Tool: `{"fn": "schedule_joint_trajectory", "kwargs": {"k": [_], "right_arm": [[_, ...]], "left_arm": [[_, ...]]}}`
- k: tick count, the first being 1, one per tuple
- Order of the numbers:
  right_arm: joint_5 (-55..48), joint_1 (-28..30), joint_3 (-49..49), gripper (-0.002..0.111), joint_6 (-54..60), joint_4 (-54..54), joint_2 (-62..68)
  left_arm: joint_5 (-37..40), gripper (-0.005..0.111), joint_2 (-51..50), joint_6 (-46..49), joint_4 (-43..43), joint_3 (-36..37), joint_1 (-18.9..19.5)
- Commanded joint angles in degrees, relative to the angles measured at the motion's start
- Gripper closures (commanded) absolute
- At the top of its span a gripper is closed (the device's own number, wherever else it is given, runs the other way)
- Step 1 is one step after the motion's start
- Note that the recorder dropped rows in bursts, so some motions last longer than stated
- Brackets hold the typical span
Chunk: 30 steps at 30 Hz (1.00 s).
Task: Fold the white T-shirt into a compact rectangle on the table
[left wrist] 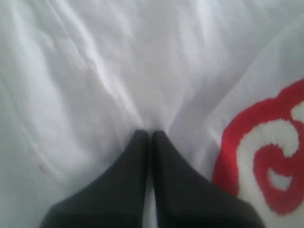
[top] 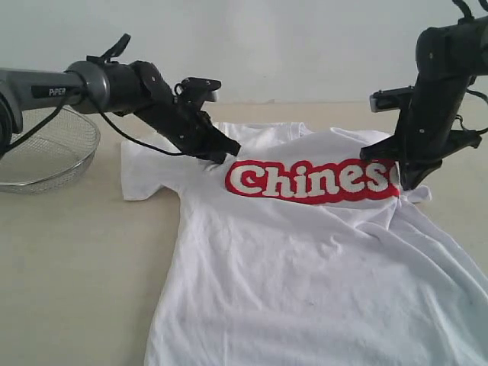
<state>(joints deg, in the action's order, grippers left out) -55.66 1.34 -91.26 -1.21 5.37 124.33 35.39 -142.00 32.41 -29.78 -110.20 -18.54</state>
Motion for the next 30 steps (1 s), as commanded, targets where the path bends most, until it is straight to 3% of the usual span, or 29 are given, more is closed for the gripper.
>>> {"fn": "schedule_joint_trajectory", "kwargs": {"k": [1,5,9,23,30], "right_arm": [[-0.5,0.4,-0.2,0.108,1.2,-0.3,2.4],[0.6,0.4,-0.2,0.108,0.0,2.0,3.6],[0.5,1.3,-0.2,0.108,-7.1,12.9,3.7],[3.8,12.3,-1.5,0.108,-7.3,13.4,5.4],[-4.0,15.5,-10.6,0.108,-5.8,12.9,5.3]], "left_arm": [[0.8,0.102,-1.6,-1.9,2.6,0.2,0.3],[2.9,0.102,-1.7,-6.8,7.4,0.2,1.7],[5.4,0.102,-1.7,-8.5,9.9,0.2,4.4],[8.9,0.102,-2.1,-8.5,12.3,0.2,7.6],[12.9,0.102,-2.9,-8.2,11.5,0.3,7.6]]}}
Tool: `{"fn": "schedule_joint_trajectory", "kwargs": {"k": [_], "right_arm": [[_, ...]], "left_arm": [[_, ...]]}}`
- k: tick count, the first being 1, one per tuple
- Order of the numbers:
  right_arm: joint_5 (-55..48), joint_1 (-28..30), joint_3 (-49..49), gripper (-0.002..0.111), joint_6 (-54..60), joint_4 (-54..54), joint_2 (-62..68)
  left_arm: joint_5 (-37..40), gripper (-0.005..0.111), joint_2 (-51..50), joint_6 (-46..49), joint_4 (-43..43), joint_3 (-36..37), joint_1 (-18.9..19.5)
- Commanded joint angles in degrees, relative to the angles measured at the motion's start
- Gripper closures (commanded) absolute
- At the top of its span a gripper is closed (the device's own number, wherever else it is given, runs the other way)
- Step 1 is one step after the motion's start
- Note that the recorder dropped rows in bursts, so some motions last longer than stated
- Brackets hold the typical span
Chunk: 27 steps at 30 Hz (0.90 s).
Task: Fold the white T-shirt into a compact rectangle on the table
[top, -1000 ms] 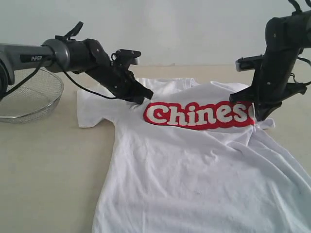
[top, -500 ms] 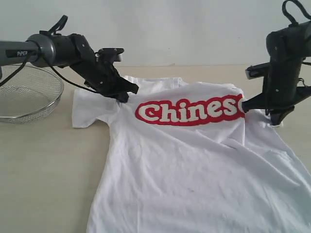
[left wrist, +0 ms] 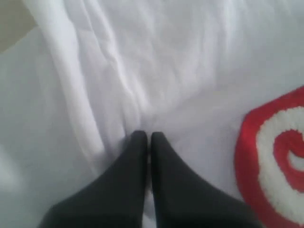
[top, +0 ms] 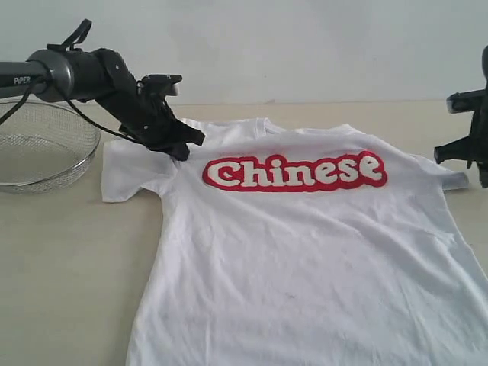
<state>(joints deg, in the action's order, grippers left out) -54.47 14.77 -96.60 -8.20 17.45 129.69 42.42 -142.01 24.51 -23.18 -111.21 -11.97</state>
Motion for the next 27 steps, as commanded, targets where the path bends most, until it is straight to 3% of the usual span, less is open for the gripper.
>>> {"fn": "schedule_joint_trajectory", "kwargs": {"k": [1,4,10,18,23,27], "right_arm": [[-6.4,1.9,-6.6,0.108,2.9,0.3,-0.7],[-5.7,0.1,-7.8,0.108,7.8,-4.3,-4.1],[-8.8,-8.5,-7.8,0.108,17.9,-18.3,-8.3],[-6.3,-19.5,-2.0,0.108,12.9,-14.8,-7.2],[-6.5,-20.4,2.4,0.108,10.8,-14.0,-7.2],[-5.2,-20.4,5.7,0.108,9.9,-13.1,-7.2]], "left_arm": [[5.8,0.102,-2.5,1.8,3.5,1.3,1.1],[5.0,0.102,-0.5,12.7,-5.9,1.2,0.6],[2.2,0.102,2.7,13.8,-11.7,1.2,-0.6],[6.0,0.102,4.0,14.1,-11.9,1.2,-3.1],[14.2,0.102,6.6,15.3,-12.0,1.4,-4.3],[15.8,0.102,9.2,16.4,-14.4,3.8,-5.4]]}}
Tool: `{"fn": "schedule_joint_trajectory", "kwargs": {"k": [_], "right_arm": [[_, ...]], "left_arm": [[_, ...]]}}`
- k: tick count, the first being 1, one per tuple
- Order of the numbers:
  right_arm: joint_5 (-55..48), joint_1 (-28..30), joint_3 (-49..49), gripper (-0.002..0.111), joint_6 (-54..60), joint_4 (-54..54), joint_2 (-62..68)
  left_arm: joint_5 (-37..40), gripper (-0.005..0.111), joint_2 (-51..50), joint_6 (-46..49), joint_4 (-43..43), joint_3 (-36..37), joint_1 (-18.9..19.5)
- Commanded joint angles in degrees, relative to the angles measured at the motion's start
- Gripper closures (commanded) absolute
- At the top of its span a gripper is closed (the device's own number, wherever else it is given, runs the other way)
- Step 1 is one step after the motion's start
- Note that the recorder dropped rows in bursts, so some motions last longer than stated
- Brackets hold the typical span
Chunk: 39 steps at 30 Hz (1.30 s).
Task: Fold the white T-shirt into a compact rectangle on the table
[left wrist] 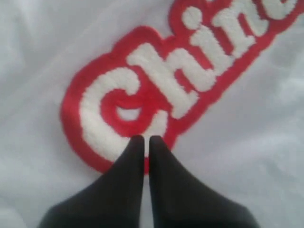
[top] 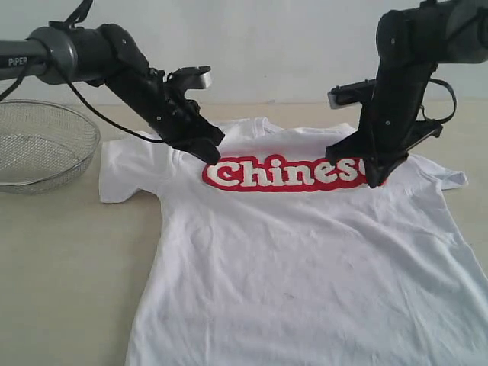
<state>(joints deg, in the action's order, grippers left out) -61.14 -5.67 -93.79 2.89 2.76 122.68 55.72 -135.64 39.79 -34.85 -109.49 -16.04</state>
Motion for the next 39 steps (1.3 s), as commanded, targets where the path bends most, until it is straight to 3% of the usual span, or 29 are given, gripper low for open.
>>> {"fn": "schedule_joint_trajectory", "kwargs": {"k": [1,10,20,29,35,39], "right_arm": [[1.9,0.0,3.6,0.108,-1.8,2.2,-0.2],[4.7,0.0,11.0,0.108,-2.9,3.1,-0.2],[5.2,0.0,21.2,0.108,-5.3,2.8,-1.3],[10.6,0.0,33.4,0.108,-7.0,2.5,-12.8],[23.7,0.0,32.0,0.108,-6.0,2.5,-21.8],[26.4,3.7,24.9,0.108,-6.7,3.0,-23.6]], "left_arm": [[2.5,0.102,3.2,1.5,-3.4,2.8,-1.8],[-0.5,0.102,3.3,2.4,-3.5,11.0,-5.2],[1.5,0.102,5.5,4.1,-5.1,20.1,-5.3],[-2.4,0.102,11.3,7.1,-7.8,32.2,-5.3],[-7.8,0.102,12.6,10.4,-10.7,30.7,-5.2],[-12.8,0.102,12.6,10.3,-10.7,27.2,-5.2]]}}
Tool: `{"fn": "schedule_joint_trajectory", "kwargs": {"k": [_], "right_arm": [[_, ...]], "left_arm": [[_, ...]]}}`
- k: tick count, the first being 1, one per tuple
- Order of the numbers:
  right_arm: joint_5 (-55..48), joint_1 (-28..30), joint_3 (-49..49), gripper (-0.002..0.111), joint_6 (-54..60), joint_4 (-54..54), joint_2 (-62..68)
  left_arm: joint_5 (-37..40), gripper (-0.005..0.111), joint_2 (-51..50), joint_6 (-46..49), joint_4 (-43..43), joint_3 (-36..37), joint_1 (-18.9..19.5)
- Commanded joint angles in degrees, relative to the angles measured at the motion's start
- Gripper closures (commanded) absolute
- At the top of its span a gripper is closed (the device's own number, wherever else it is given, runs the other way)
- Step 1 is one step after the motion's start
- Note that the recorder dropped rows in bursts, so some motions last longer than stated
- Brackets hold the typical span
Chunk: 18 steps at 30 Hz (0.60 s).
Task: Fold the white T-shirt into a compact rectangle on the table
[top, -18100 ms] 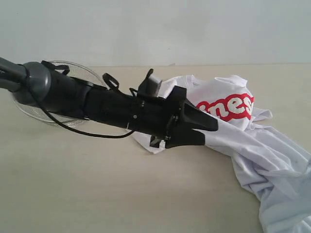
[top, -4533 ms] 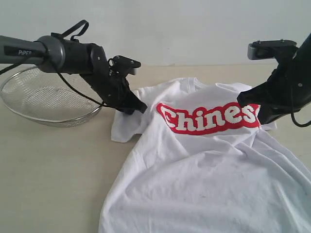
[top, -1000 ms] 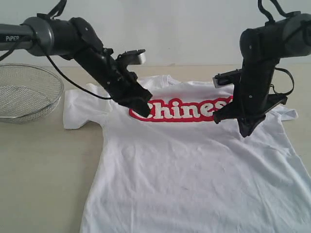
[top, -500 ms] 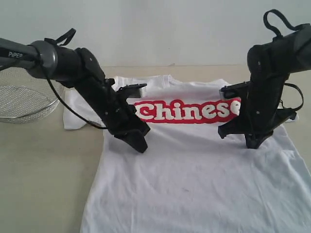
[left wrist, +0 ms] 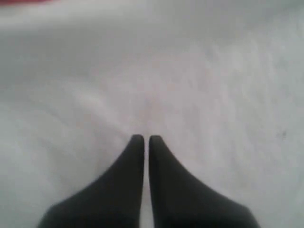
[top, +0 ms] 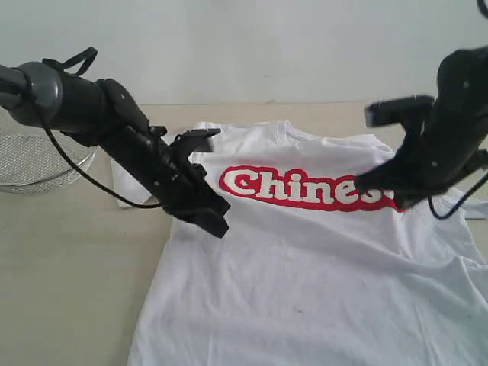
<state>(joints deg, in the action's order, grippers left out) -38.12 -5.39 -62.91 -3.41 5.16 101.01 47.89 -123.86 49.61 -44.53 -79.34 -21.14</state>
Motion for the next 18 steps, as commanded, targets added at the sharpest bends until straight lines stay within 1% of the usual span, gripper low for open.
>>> {"fn": "schedule_joint_trajectory", "kwargs": {"k": [1,6,8,10,12,15,16,18], "right_arm": [[3.4,5.1,-8.5,0.108,-0.4,0.6,-1.3],[2.1,13.3,-20.0,0.108,1.0,0.1,5.9],[-1.6,15.7,-25.3,0.108,3.4,0.1,10.2],[-6.5,17.6,-31.1,0.108,9.1,-2.0,14.8],[-11.0,19.3,-36.5,0.108,15.0,-7.9,18.6],[-19.5,22.5,-44.2,0.108,26.2,-25.0,24.7],[-22.1,23.3,-46.8,0.108,31.2,-32.3,27.0],[-24.9,24.2,-49.6,0.108,35.8,-39.6,30.0]], "left_arm": [[-6.8,0.102,0.8,0.2,-1.0,-3.9,-0.1],[-19.0,0.102,0.6,0.1,-0.9,-8.3,-0.1],[-22.1,0.102,-0.1,0.1,-0.9,-10.2,0.4],[-21.4,0.102,-1.4,-0.1,-1.0,-12.6,1.3],[-18.8,0.102,-3.3,-2.2,-1.0,-15.4,2.4],[-12.3,0.102,-6.4,-4.5,-1.0,-18.8,4.1],[-10.9,0.102,-7.3,-4.5,-1.0,-19.7,4.6],[-10.3,0.102,-8.6,-4.5,-1.0,-20.7,4.6]]}}
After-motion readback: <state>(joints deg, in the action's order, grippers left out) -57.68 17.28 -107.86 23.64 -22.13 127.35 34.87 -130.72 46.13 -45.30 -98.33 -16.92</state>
